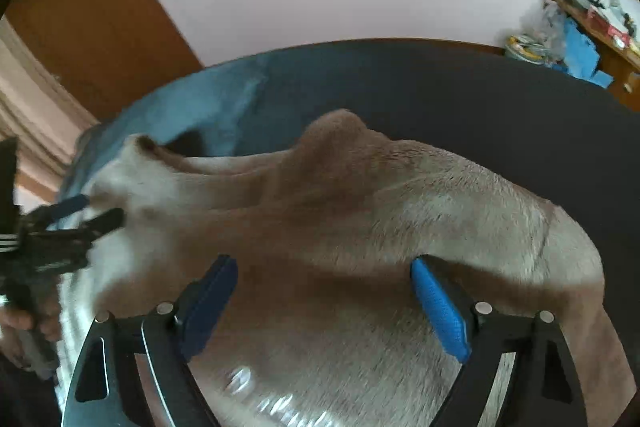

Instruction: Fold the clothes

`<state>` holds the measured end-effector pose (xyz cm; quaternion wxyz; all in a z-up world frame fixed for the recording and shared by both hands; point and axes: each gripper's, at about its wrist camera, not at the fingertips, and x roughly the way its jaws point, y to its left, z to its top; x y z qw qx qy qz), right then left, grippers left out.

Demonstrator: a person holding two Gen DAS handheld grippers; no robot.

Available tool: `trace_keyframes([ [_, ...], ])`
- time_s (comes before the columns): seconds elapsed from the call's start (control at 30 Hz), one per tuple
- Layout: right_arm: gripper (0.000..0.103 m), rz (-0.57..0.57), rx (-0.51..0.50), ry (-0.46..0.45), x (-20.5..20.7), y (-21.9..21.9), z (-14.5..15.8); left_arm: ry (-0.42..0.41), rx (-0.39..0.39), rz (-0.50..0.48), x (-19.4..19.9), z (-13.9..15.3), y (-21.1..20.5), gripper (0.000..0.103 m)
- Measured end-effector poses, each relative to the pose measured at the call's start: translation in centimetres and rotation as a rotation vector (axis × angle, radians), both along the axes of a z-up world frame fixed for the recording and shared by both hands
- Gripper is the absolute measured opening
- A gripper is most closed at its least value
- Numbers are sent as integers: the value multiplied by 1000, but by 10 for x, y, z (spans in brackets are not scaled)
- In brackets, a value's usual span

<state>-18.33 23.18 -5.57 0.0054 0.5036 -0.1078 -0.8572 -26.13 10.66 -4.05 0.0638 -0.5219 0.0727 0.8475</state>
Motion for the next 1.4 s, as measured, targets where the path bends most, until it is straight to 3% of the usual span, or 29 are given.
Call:
trace_keyframes([
  [0.27, 92, 8, 210, 27, -27, -12, -9, -7, 43, 71, -32, -14, -7, 103],
  [0.47, 95, 22, 215, 54, -28, -10, -12, -2, 44, 91, -36, -12, -10, 103],
  [0.6, 95, 11, 148, 70, -9, -5, 3, -7, 56, 90, -23, -5, -20, 103],
  [0.77, 95, 69, 118, 65, 27, -17, 26, 5, 75, -9, 21, 5, -21, 103],
  [0.9, 95, 178, 150, -32, 51, -46, 5, 19, -9, -107, 55, -4, -8, 103],
  [1.0, 97, 244, 256, -19, 67, -63, -10, 79, -50, -104, 66, -16, -12, 103],
  [1.13, 102, 241, 222, -5, 77, -58, -13, 46, 39, -40, 58, -20, -28, 103],
  [1.3, 102, 235, 220, -23, 77, -54, -13, 22, 8, -3, 64, -15, -28, 103],
  [1.4, 102, 219, 165, -17, 97, -54, -4, 36, 31, -14, 85, -1, -29, 103],
])
